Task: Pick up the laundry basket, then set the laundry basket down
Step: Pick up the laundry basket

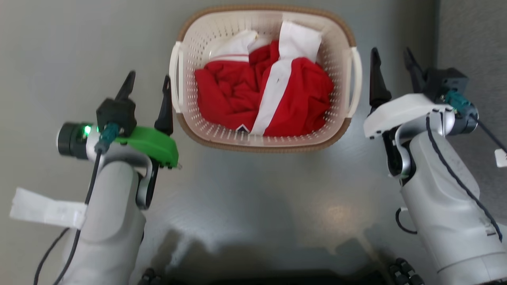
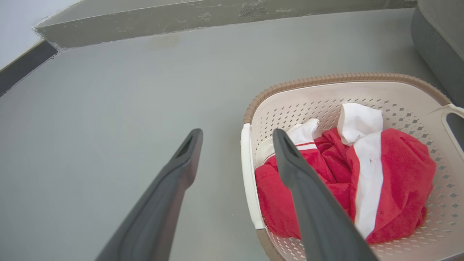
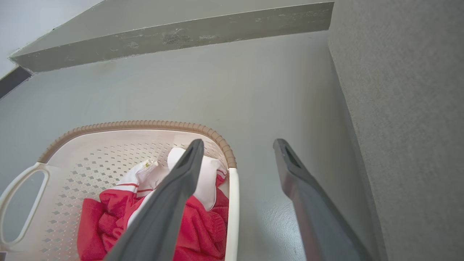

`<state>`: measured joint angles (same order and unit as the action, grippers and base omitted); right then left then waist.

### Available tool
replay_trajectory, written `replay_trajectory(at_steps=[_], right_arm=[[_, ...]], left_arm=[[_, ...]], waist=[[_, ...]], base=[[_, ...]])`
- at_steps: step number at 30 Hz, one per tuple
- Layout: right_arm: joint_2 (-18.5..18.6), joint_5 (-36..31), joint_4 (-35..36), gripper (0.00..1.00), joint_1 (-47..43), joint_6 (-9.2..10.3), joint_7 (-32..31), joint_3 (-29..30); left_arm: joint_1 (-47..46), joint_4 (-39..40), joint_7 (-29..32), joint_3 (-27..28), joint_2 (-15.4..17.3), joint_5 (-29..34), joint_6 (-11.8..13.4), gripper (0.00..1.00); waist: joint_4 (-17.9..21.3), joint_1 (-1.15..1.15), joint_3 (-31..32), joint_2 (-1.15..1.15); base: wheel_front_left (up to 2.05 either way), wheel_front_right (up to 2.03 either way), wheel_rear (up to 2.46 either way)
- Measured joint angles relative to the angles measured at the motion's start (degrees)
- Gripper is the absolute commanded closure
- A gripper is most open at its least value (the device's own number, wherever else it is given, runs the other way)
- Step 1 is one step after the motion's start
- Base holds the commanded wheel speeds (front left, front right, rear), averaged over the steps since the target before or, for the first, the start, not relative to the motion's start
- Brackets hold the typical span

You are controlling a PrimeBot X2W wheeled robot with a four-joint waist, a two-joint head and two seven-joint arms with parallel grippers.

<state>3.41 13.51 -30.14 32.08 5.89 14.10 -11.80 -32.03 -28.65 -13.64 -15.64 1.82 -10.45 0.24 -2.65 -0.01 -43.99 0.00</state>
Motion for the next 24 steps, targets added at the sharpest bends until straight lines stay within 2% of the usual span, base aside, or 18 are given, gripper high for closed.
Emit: replay_trajectory(at_steps=[16, 24], right_arm=[[0.22, 0.07, -4.37, 0.00, 8.63, 0.18, -0.02, 0.23], [0.32, 0.19, -7.89, 0.00, 9.48, -0.35, 0.00, -0.24]], left_arm=[[-11.06, -6.28, -0.02, -3.14, -0.53, -2.04, -1.33, 0.00], [-13.41, -10.25, -0.07, -4.90, -0.57, -3.61, -2.21, 0.00]], waist=[[-1.61, 0.00, -11.48, 0.00], [-2.12, 0.01, -14.48, 0.00]], base=[[0.00, 0.00, 0.00], [0.00, 0.00, 0.00]])
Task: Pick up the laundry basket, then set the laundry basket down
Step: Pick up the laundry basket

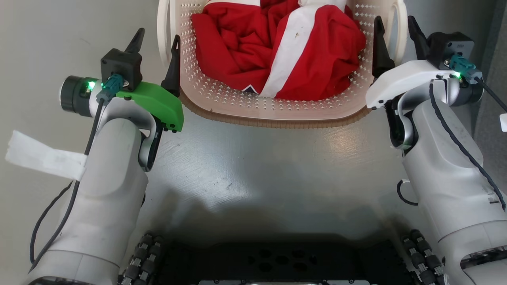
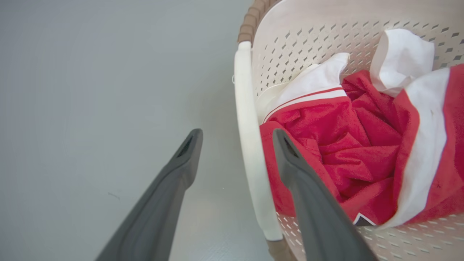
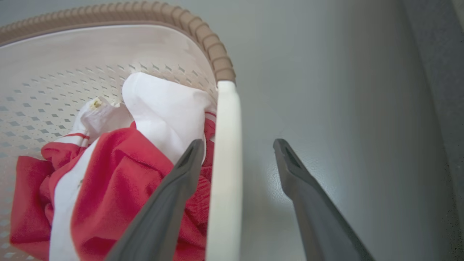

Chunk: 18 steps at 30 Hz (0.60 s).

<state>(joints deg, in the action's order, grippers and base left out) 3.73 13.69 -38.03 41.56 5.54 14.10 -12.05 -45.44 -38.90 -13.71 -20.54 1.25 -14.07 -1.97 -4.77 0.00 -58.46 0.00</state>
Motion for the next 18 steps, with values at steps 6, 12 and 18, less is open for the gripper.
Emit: replay_trajectory(at_steps=[6, 12, 18], right_arm=[[0.03, 0.49, -2.05, 0.00, 0.65, -0.51, 0.01, -1.33], [0.09, 1.02, -3.81, 0.00, 1.69, -0.99, 0.07, -2.41], [0.14, 1.91, -4.67, 0.00, 1.86, -1.47, 0.53, -3.28]], left_arm=[[-1.61, -3.03, -0.03, -1.34, -0.07, -1.10, -0.64, 0.00], [-3.03, -5.76, -0.04, -2.34, -0.12, -1.90, -1.04, 0.00], [-4.54, -7.40, -0.07, -3.88, -0.14, -2.40, -1.11, 0.00]], waist=[[-0.25, 0.00, -0.67, 0.00], [-0.35, 0.00, -1.42, 0.00], [-0.30, 0.00, -1.90, 0.00]], base=[[0.00, 0.00, 0.00], [0.00, 0.00, 0.00], [0.00, 0.00, 0.00]])
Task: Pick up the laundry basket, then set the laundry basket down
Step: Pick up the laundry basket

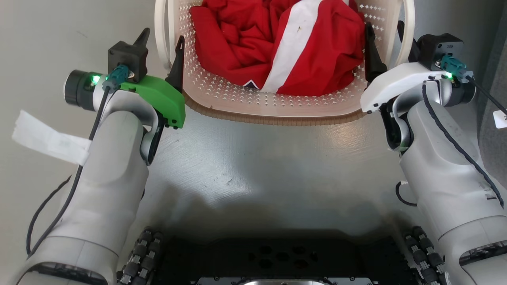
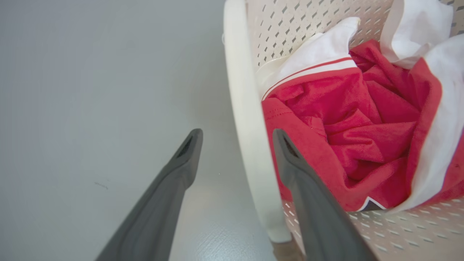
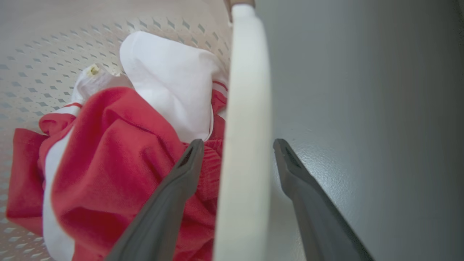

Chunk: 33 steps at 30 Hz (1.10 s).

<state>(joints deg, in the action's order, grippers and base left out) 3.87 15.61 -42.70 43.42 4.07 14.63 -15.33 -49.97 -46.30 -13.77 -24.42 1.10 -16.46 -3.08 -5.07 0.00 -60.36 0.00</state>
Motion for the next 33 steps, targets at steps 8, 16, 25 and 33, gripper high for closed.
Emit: replay_trajectory(at_steps=[8, 16, 25, 33], right_arm=[[0.23, 1.07, -0.90, 0.15, 1.32, -0.01, 0.11, -0.80], [0.21, 1.63, -2.01, 0.75, 2.40, -0.34, 0.31, -1.98], [-0.53, 2.90, -4.85, 1.00, 3.19, -0.53, 0.29, -3.23], [-0.70, 4.10, -6.72, 1.00, 3.19, -0.54, 0.20, -3.76]], left_arm=[[-2.27, -1.55, -0.46, -1.41, -0.01, -0.64, 0.00, 0.00], [-2.89, -3.33, -0.55, -3.24, -0.66, -1.82, 0.07, 1.00], [-3.14, -5.44, -0.65, -4.12, -0.76, -3.66, 0.09, 1.00], [-2.91, -7.24, -0.64, -5.09, -0.85, -4.89, 0.15, 1.00]], waist=[[0.24, 0.00, -0.28, 0.00], [0.49, 0.00, -0.27, 0.00], [0.69, 0.00, 0.73, 0.00], [0.88, 0.00, 3.14, 0.00]], base=[[0.00, 0.00, 0.00], [0.00, 0.00, 0.00], [0.00, 0.00, 0.00], [0.00, 0.00, 0.00]])
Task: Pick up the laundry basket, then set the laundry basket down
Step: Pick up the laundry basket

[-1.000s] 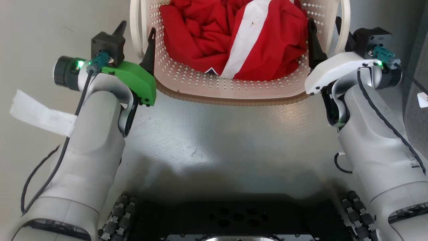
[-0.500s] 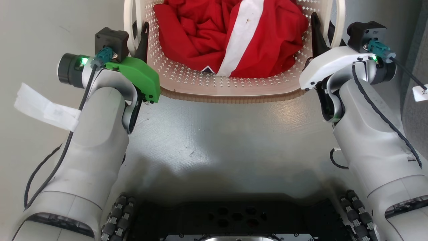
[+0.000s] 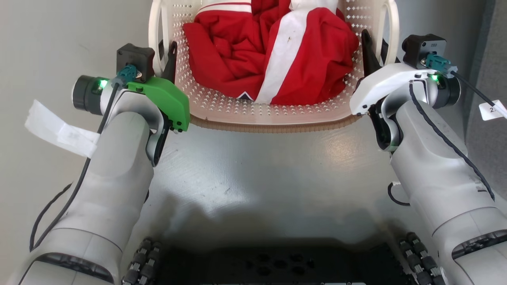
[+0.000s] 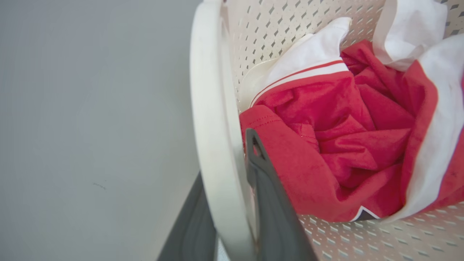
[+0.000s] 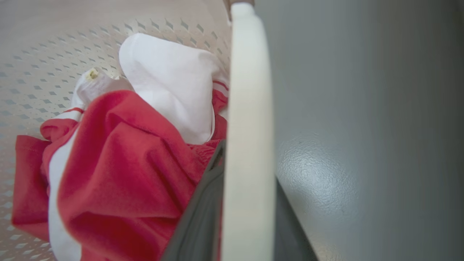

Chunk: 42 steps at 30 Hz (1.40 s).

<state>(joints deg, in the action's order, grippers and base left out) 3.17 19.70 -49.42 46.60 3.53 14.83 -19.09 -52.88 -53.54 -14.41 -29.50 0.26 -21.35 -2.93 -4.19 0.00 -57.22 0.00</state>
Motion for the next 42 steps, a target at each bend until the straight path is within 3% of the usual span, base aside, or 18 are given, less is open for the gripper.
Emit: replay_trajectory(at_steps=[13, 31, 42], right_arm=[[-0.67, 1.30, -3.55, 1.00, -1.23, -0.69, -0.23, -1.38], [-1.65, 6.31, -9.76, 1.00, -8.82, -3.63, -0.24, -7.47], [-1.93, 10.98, -11.98, 1.00, -13.73, -4.99, -4.46, -12.51]], left_arm=[[3.72, -2.57, -0.02, 0.03, -0.54, -1.93, 0.87, 1.00], [13.57, -7.70, 0.00, -0.62, -1.58, -5.34, 0.91, 1.00], [19.44, -11.45, 1.66, -1.72, -2.08, -8.70, -0.83, 1.00]], waist=[[0.07, 0.00, 6.67, 0.00], [0.30, 0.00, 19.36, 0.00], [1.06, 0.01, 28.12, 0.00]], base=[[0.00, 0.00, 0.00], [0.00, 0.00, 0.00], [0.00, 0.00, 0.00]])
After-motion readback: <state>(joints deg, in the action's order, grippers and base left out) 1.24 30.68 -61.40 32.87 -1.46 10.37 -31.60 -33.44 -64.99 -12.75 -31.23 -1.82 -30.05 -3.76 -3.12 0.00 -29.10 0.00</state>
